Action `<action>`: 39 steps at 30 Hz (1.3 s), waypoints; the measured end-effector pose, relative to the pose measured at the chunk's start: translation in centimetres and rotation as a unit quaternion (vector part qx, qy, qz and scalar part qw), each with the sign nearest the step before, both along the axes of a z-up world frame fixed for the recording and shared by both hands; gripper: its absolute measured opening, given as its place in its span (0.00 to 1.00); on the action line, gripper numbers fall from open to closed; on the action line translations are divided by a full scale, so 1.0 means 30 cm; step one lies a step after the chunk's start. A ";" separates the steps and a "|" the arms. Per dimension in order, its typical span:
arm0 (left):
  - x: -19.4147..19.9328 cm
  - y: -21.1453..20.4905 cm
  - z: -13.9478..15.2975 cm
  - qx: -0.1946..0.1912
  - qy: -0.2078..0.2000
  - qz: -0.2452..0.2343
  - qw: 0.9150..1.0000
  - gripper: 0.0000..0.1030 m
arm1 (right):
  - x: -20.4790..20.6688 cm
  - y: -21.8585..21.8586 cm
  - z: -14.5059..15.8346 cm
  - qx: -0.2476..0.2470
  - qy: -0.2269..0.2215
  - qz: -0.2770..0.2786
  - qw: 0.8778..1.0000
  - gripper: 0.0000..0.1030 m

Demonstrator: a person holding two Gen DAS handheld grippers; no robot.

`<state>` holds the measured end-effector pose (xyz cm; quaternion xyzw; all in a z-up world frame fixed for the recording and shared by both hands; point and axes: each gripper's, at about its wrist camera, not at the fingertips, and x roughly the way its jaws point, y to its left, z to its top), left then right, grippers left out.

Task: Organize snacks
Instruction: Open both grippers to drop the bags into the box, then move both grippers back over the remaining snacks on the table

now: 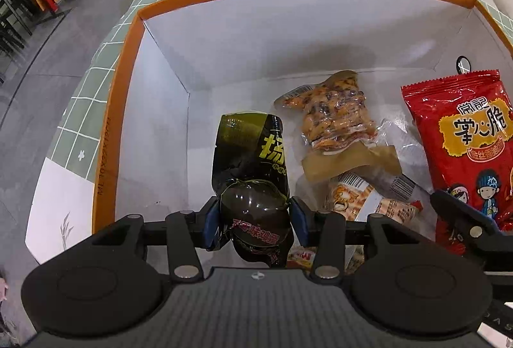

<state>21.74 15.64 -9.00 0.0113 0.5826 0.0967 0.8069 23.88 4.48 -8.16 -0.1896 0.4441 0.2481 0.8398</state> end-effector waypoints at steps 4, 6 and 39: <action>0.002 -0.002 0.001 0.002 0.005 0.001 1.000 0.55 | -0.003 0.010 0.004 -0.005 0.003 0.000 1.000 0.68; -0.001 -0.002 0.003 0.002 0.004 0.004 1.000 0.57 | -0.006 0.009 0.008 -0.006 0.004 -0.001 1.000 0.69; -0.267 -0.329 0.287 -0.041 -0.239 -0.111 0.964 0.67 | -0.253 -0.406 0.216 0.088 -0.102 -0.100 0.986 0.89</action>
